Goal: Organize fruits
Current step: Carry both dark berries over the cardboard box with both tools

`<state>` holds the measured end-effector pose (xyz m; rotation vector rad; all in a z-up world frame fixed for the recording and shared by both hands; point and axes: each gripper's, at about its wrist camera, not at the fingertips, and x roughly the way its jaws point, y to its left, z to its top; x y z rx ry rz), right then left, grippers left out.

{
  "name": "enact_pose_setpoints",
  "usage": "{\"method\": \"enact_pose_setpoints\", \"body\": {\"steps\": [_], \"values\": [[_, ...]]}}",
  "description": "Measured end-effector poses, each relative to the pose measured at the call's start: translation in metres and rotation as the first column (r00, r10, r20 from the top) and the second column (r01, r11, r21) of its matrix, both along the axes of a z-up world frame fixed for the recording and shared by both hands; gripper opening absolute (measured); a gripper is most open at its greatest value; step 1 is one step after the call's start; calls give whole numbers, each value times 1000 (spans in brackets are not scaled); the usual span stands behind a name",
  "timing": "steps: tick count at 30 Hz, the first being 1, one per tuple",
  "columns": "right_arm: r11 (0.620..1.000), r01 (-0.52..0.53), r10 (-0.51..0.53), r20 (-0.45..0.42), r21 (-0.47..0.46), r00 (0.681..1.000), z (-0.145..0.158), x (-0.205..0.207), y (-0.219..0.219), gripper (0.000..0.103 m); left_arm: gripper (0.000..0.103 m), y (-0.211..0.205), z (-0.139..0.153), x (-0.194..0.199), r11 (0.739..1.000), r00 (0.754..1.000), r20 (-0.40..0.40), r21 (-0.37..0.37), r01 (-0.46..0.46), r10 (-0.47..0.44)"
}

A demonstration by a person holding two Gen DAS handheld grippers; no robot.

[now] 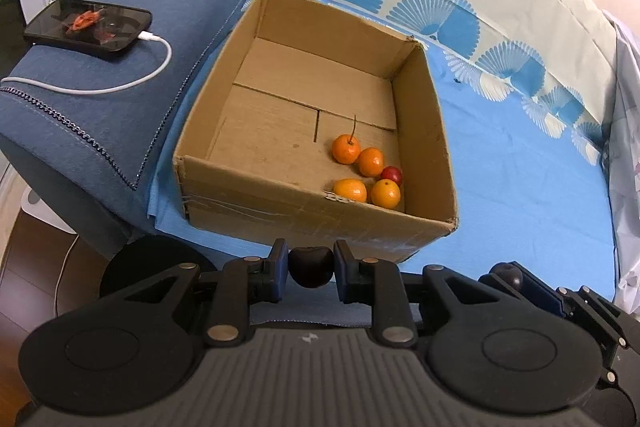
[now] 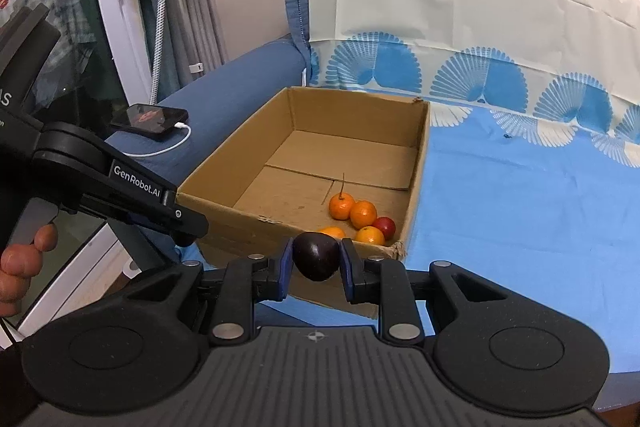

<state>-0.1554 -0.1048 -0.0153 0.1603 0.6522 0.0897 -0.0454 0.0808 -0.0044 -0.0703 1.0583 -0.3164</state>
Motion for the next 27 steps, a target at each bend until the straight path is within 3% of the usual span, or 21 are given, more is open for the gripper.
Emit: {"method": "enact_pose_setpoints", "body": {"steps": [13, 27], "values": [[1000, -4, 4, -2, -8, 1000, -3, 16, -1, 26, 26, 0, 6, 20, 1000, 1000, 7, -26, -14, 14], [1000, -12, 12, 32, -20, 999, -4, 79, -5, 26, 26, -22, 20, 82, 999, 998, 66, -48, -10, 13]]}}
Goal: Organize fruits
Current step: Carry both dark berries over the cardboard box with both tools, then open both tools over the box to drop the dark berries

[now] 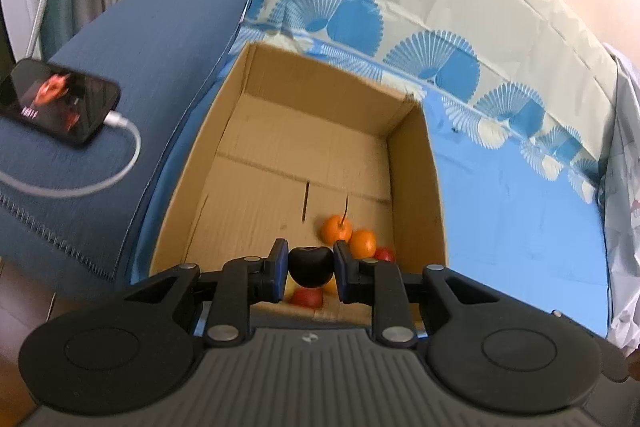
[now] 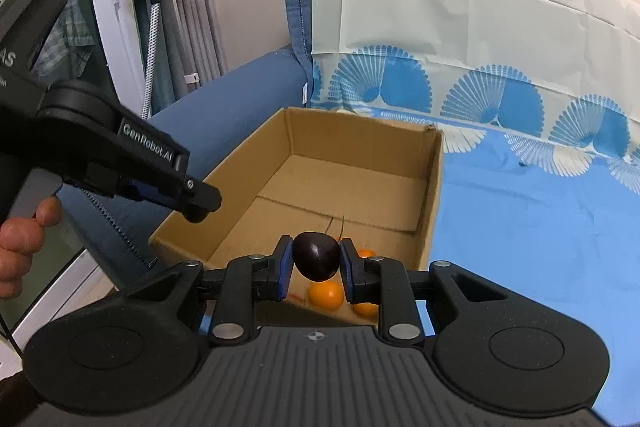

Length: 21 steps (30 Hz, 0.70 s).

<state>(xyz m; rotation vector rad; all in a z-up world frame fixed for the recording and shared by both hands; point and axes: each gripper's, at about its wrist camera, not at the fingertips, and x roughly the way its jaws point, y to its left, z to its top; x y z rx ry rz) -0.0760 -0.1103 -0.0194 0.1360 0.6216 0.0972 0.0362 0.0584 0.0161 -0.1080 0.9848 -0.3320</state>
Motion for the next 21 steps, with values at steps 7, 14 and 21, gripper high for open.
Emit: {"method": "enact_pose_setpoints", "body": {"steps": [7, 14, 21], "values": [[1000, -3, 3, -20, -11, 1000, -17, 40, -2, 26, 26, -9, -9, 38, 1000, 1000, 12, 14, -6, 5], [1000, -1, 1, -58, -7, 998, -40, 70, -1, 26, 26, -18, -37, 66, 998, 1000, -9, 66, 11, -10], [1000, -5, 4, -101, -11, 995, -64, 97, -3, 26, 26, -30, -67, 86, 991, 999, -38, 127, 32, -28]]}}
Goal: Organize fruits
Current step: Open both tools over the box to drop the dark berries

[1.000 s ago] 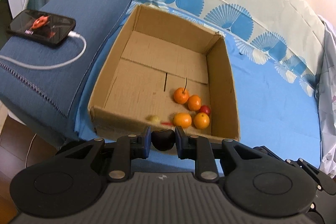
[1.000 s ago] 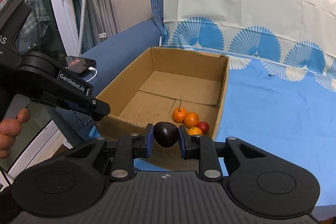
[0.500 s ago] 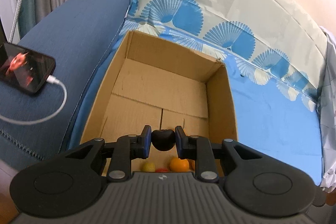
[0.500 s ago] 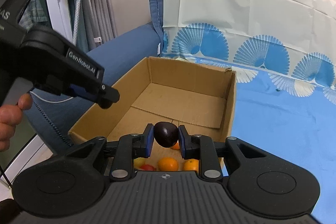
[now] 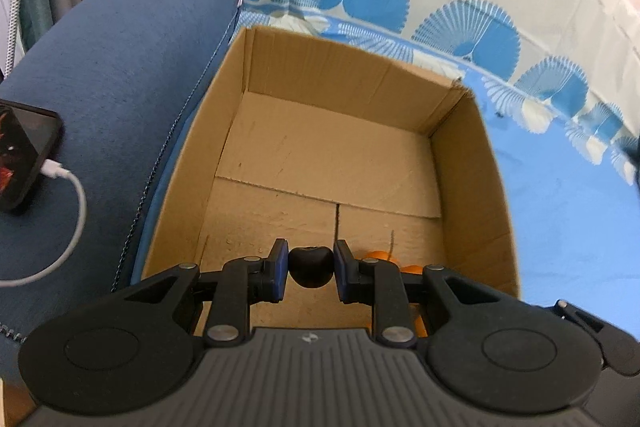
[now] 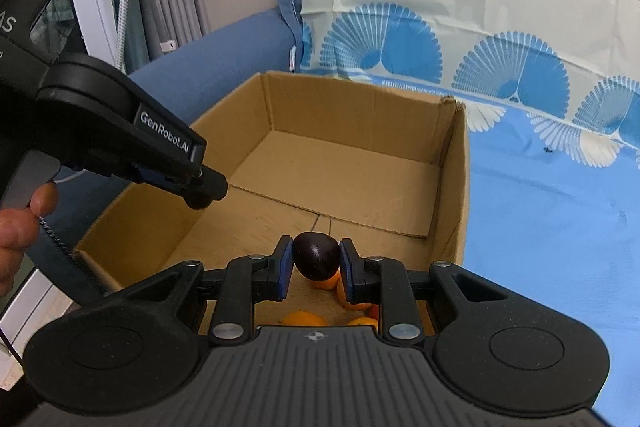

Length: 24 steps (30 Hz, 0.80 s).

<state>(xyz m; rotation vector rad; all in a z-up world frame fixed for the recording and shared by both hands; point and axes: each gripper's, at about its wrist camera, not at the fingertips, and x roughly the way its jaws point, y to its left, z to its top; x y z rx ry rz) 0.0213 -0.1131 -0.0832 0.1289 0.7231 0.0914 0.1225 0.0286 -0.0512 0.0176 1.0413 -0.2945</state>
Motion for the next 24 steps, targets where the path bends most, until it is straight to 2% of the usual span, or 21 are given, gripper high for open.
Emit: {"method": "enact_pose_setpoints", "body": {"steps": [11, 18, 19, 20, 21, 22, 23, 24], "values": [[999, -20, 18, -47, -30, 999, -27, 20, 1, 26, 26, -13, -41, 21, 995, 999, -34, 93, 32, -29], [998, -36, 33, -67, -45, 997, -35, 27, 2, 27, 27, -17, -56, 27, 991, 998, -46, 118, 54, -49], [998, -39, 36, -75, -45, 997, -36, 29, 3, 27, 36, -18, -56, 27, 992, 997, -43, 102, 68, -64], [998, -41, 37, -85, -45, 996, -36, 29, 2, 37, 67, -19, -56, 27, 993, 996, -39, 83, 85, -82], [998, -39, 36, -86, -42, 996, -35, 29, 3, 50, 86, -19, -55, 27, 993, 996, -25, 71, 90, -88], [998, -45, 42, -79, -38, 996, -33, 26, 5, 54, 102, -20, -51, 26, 995, 997, 2, 73, 73, -74], [998, -40, 36, -77, -51, 996, -31, 23, 7, 68, 103, -19, -47, 22, 996, 997, 44, 72, 57, -60], [997, -20, 14, -72, -72, 997, -28, 19, 9, 90, 103, -18, -41, 19, 996, 995, 75, 67, 66, -71]]}}
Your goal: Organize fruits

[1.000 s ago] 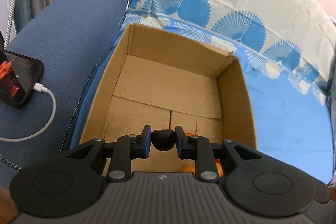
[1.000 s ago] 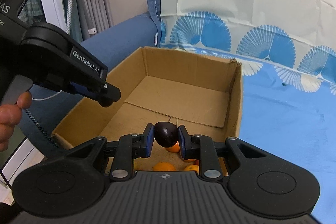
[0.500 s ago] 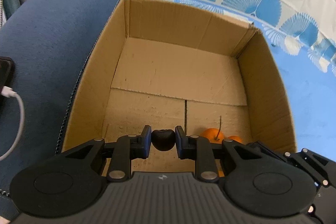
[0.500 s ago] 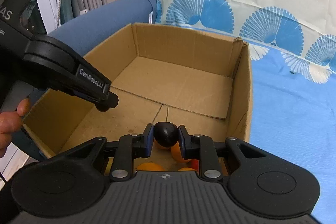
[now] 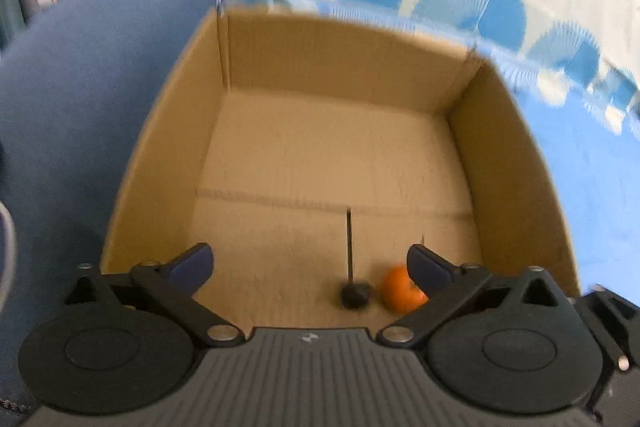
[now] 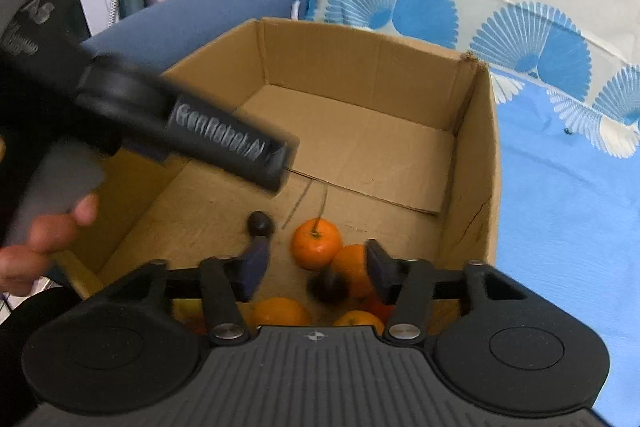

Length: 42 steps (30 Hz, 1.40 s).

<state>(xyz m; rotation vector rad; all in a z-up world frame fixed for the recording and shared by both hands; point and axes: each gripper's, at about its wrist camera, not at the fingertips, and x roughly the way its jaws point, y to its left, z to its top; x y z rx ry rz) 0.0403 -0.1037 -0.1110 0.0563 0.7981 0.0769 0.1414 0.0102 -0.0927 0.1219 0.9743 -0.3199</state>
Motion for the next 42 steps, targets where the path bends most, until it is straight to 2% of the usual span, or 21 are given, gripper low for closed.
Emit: {"method": "enact_pose_setpoints", "body": {"steps": [1, 2, 8, 11, 14, 21, 24, 27, 33, 42], "values": [[1000, 25, -24, 16, -17, 1000, 4, -6, 1, 96, 103, -1, 4, -2, 1000, 1000, 6, -2, 22, -22], [999, 37, -36, 34, -22, 999, 8, -12, 1, 98, 103, -2, 8, -5, 999, 999, 3, 3, 37, -37], [995, 97, -97, 34, 0, 995, 31, -49, -7, 100, 103, 11, 30, -40, 997, 999, 17, 78, 26, -27], [987, 157, -157, 36, 20, 987, 41, -72, -9, 101, 103, 21, 40, -71, 989, 999, 44, 148, 16, -23], [977, 213, -214, 69, 15, 974, 51, -98, -3, 101, 103, 32, 48, -105, 982, 997, 80, 187, -2, -13], [981, 194, -187, 167, -27, 968, 75, -146, 14, 102, 103, 52, 72, -171, 990, 988, 157, 138, -36, 14], [981, 193, -186, 197, -17, 963, 82, -165, 16, 102, 103, 58, 78, -188, 994, 992, 123, 100, -31, 19], [982, 188, -183, 215, -2, 959, 87, -180, 16, 102, 103, 60, 84, -200, 996, 990, 140, 87, -32, 20], [985, 171, -160, 255, -21, 954, 95, -200, 22, 102, 103, 54, 91, -220, 990, 980, 195, 129, -51, 25], [985, 171, -158, 280, -21, 947, 102, -206, 25, 102, 103, 62, 95, -226, 991, 980, 192, 114, -76, 53]]}}
